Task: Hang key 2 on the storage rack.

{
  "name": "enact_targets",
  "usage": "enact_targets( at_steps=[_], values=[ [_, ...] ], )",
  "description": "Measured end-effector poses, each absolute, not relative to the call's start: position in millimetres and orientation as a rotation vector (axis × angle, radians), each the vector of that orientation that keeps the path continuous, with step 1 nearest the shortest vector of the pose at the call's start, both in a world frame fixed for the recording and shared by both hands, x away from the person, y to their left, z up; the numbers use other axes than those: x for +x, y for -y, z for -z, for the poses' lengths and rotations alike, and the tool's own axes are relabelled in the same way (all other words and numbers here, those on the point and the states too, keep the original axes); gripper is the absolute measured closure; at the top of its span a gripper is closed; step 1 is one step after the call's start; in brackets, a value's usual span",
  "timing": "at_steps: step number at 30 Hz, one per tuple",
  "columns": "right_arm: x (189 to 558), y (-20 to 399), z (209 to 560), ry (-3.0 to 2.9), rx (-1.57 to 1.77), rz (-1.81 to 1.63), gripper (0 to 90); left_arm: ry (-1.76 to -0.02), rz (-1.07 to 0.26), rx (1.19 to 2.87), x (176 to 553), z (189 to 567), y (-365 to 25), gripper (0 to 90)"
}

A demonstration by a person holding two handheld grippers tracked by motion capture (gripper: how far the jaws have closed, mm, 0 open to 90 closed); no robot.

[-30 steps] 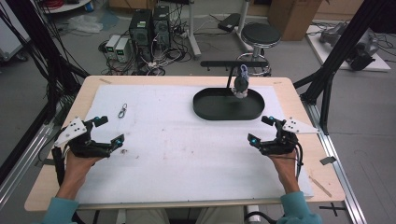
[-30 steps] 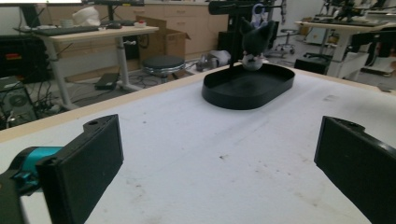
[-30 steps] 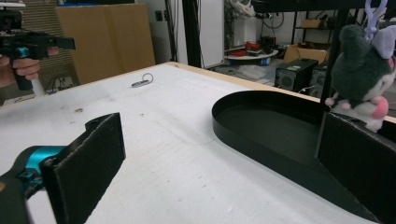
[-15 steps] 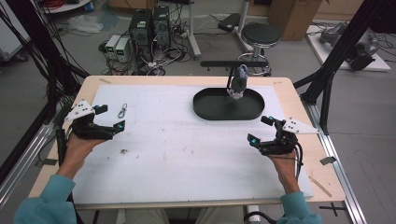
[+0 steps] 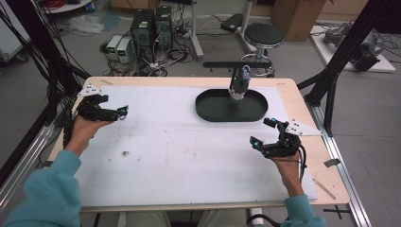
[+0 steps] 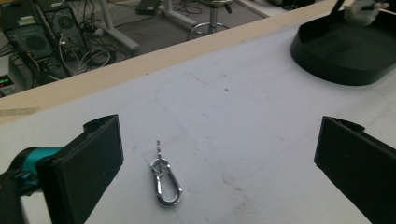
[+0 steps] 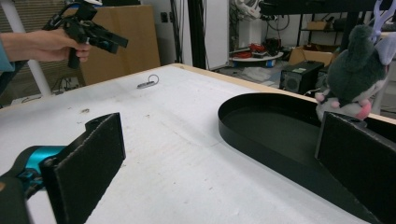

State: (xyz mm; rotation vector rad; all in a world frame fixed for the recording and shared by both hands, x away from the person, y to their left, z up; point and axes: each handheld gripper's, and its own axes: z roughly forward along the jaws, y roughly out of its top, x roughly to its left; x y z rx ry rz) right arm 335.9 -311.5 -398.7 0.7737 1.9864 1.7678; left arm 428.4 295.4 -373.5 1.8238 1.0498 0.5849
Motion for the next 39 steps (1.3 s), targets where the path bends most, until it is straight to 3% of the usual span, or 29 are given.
enact_targets(
  at_steps=[16, 36, 39],
  values=[
    [337, 310, 400, -1.986, 0.794, -1.768, 0.6, -1.175, -0.578, 1.952, 481, 375, -286, 1.7],
    [337, 312, 400, -1.981, 0.797, -1.780, 0.6, -1.287, -0.522, 2.063, 502, 401, -285, 3.4],
    [337, 313, 399, -1.974, 0.794, -1.782, 0.6, -1.311, -0.524, 2.088, 502, 403, -284, 22.3]
  ],
)
